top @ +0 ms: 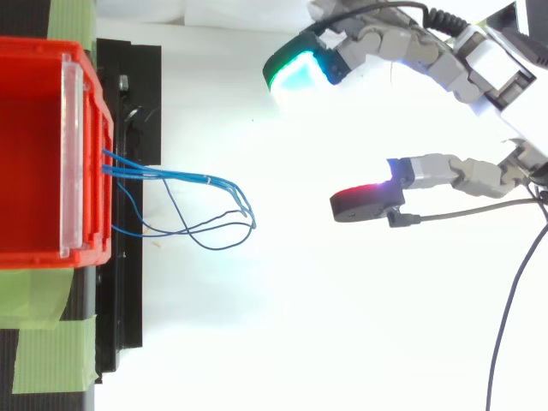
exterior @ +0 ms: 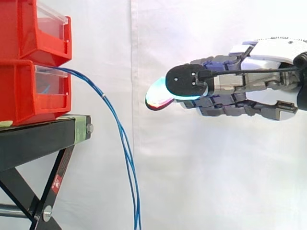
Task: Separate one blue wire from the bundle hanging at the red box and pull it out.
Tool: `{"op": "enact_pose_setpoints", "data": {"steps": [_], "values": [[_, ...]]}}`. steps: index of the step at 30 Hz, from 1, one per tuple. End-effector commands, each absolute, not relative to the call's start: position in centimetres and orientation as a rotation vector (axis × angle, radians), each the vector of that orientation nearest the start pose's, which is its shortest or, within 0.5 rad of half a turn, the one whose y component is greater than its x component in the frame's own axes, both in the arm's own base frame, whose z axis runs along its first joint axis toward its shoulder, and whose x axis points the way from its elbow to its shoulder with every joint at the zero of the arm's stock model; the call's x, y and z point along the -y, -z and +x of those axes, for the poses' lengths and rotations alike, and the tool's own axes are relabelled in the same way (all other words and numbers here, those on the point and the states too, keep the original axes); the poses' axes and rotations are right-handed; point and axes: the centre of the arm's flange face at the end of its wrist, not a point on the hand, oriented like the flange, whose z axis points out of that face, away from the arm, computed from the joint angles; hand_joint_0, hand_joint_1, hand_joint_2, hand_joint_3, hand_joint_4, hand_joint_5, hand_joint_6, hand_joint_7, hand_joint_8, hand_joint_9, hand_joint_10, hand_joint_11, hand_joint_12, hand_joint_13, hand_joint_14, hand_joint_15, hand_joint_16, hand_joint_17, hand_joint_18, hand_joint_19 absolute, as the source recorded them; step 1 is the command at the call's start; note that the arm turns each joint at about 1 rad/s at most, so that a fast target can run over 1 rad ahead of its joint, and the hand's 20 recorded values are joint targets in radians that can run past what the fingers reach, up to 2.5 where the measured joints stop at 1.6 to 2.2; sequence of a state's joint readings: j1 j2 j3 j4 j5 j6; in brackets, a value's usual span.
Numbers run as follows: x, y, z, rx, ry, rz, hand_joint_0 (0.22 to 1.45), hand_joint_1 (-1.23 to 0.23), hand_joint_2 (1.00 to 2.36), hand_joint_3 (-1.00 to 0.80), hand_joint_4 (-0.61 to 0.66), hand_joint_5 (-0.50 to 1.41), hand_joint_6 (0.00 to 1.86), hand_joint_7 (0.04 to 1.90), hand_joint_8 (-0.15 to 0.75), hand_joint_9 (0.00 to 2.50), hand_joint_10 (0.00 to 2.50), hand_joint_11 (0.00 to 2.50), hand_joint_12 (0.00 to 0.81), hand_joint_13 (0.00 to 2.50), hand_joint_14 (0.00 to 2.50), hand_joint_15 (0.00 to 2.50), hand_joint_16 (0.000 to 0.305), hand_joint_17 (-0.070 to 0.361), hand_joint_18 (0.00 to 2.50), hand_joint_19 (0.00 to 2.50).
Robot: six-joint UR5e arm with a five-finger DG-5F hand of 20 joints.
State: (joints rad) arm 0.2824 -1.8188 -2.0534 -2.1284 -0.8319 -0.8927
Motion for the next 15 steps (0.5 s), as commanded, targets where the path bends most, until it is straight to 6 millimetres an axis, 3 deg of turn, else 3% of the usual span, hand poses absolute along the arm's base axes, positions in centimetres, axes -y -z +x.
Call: {"op": "enact_pose_setpoints", "data": {"steps": [1,4,5,13,15], "values": [[5.3,-22.8,54.1,-1.066,-0.326,0.852,0.54,-0.71,1.0,-0.5,0.22,-0.19,0.5,0.84,0.238,0.27,0.0,0.0,0.352,0.15,0.0,0.07,0.061,0.138,0.01,0.05],[5.2,-22.3,54.6,-1.063,-0.327,0.855,0.54,-0.71,1.0,-0.5,0.22,-0.19,0.5,0.84,0.238,0.27,0.0,0.0,0.352,0.16,0.0,0.06,0.061,0.138,0.02,0.05],[4.9,-22.2,55.8,-1.055,-0.33,0.861,0.54,-0.71,1.0,-0.5,0.22,-0.19,0.5,0.84,0.238,0.28,0.0,0.0,0.352,0.16,0.0,0.06,0.061,0.138,0.02,0.06],[3.6,-24.3,57.7,-1.035,-0.351,0.845,0.54,-0.71,1.0,-0.5,0.23,-0.19,0.5,0.84,0.24,0.29,0.0,0.0,0.352,0.17,0.0,0.06,0.061,0.137,0.05,0.05],[3.2,-24.0,58.4,-1.048,-0.334,0.829,0.54,-0.71,1.0,-0.5,0.23,-0.19,0.5,0.84,0.24,0.29,0.0,0.0,0.351,0.18,0.0,0.06,0.061,0.137,0.05,0.06]]}}
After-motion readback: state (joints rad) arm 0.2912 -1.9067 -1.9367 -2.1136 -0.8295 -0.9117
